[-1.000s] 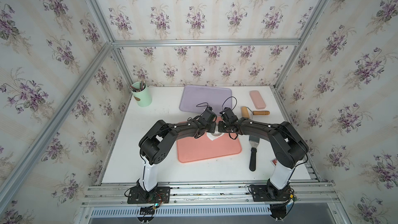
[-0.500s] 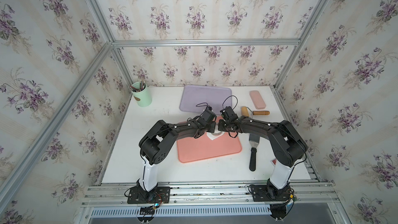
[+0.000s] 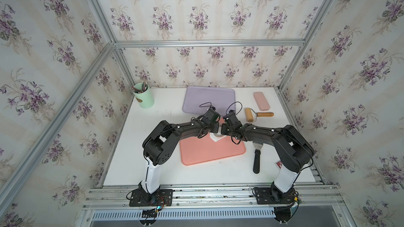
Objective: Roll out the dumpling wrappers from the dough
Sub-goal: Press the dumpling wrapper onto the plate.
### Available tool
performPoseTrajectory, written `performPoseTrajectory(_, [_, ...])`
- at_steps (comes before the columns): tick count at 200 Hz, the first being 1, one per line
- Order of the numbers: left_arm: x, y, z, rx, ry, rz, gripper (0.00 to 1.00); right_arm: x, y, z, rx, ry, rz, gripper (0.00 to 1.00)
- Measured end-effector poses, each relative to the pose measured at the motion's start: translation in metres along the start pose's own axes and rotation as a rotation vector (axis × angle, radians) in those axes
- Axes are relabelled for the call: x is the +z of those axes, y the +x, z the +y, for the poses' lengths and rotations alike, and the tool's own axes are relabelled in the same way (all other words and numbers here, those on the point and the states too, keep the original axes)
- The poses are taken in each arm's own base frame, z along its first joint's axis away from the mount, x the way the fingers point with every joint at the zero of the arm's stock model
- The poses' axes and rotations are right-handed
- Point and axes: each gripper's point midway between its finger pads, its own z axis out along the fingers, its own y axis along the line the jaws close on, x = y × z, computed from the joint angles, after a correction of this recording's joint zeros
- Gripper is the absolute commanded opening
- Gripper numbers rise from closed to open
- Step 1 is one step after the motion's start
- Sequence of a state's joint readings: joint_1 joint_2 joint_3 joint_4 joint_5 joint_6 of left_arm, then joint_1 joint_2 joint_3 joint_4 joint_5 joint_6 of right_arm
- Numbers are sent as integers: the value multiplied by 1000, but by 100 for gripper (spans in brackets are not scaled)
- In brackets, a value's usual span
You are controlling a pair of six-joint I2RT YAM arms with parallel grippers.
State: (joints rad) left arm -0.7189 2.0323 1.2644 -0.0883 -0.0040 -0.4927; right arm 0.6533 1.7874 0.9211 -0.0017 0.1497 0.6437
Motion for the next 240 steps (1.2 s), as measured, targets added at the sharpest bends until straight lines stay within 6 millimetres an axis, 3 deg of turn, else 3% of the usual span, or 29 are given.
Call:
performPoseTrajectory(61, [-1,2,-2,29,6,-15,0,1,-4,-2,51,-2,69,0])
performPoseTrajectory(154, [-6,4,-2,-10,-31,-48,0,9,-4,-4,-36,-6,169,0])
performPoseTrajectory(240, [-14,-4,2,-33,-1,-20,0,12,-14,3,-68,3,152,9])
